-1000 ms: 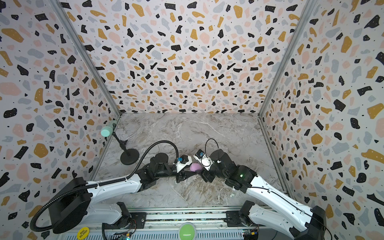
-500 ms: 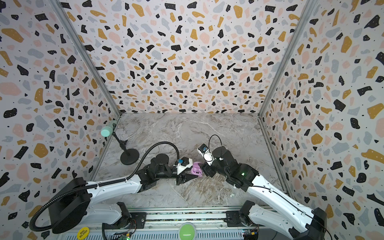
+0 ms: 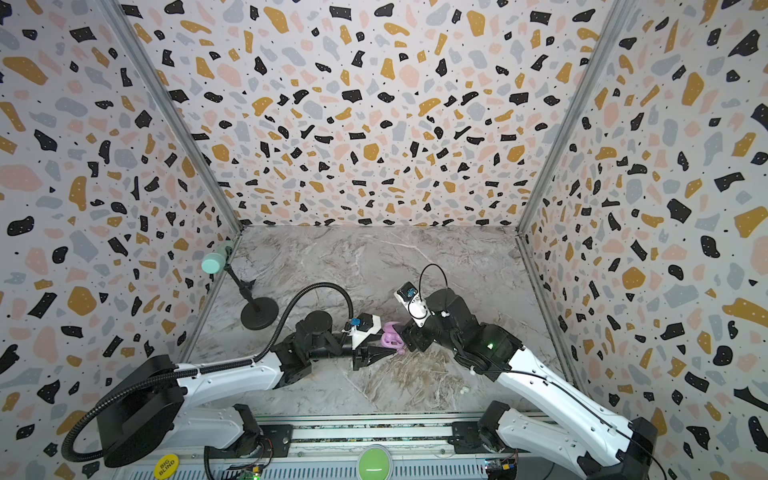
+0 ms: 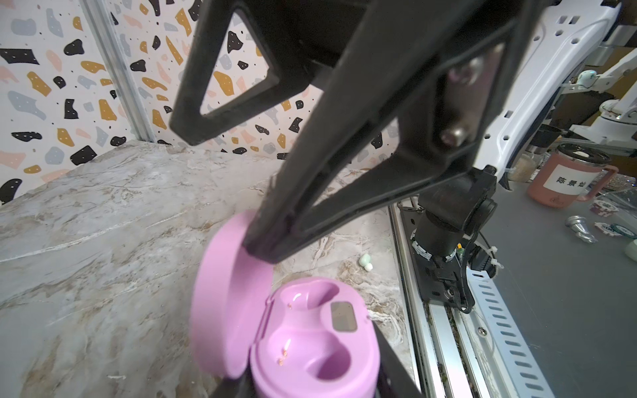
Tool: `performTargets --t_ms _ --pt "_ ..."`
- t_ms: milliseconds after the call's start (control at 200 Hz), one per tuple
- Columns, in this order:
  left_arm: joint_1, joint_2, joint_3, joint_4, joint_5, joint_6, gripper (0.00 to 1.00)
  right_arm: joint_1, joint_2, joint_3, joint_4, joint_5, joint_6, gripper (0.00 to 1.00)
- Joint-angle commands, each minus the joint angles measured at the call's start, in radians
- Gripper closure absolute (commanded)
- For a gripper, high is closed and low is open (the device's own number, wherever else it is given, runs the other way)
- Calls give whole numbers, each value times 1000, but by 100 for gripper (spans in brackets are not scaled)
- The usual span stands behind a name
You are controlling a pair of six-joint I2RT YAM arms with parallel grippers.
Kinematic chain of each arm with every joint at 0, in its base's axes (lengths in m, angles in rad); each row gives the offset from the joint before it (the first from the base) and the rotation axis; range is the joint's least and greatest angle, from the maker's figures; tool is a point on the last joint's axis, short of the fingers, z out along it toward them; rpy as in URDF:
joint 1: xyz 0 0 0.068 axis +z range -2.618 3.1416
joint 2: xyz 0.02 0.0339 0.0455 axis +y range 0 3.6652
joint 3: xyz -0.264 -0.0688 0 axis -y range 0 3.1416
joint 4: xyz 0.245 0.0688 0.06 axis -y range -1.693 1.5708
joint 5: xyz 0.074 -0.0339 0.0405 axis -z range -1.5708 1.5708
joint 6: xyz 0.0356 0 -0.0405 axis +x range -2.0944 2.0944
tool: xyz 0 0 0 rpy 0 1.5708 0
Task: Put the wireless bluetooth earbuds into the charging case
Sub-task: 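Pull the case lid open with the right gripper while the left holds the base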
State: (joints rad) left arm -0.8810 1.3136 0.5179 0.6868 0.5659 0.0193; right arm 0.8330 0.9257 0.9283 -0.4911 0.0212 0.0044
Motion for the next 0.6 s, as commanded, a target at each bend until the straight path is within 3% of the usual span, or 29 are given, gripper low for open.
performTargets --t_ms 0,240,596 --pt "6 -10 -30 129 -36 -37 93 -5 -16 55 -60 -35 49 15" --pt "48 -30 -75 198 -72 -59 94 -36 -31 101 -130 -84 142 13" --pt "79 -81 -110 232 -103 -69 95 -207 -12 69 -198 -194 301 11"
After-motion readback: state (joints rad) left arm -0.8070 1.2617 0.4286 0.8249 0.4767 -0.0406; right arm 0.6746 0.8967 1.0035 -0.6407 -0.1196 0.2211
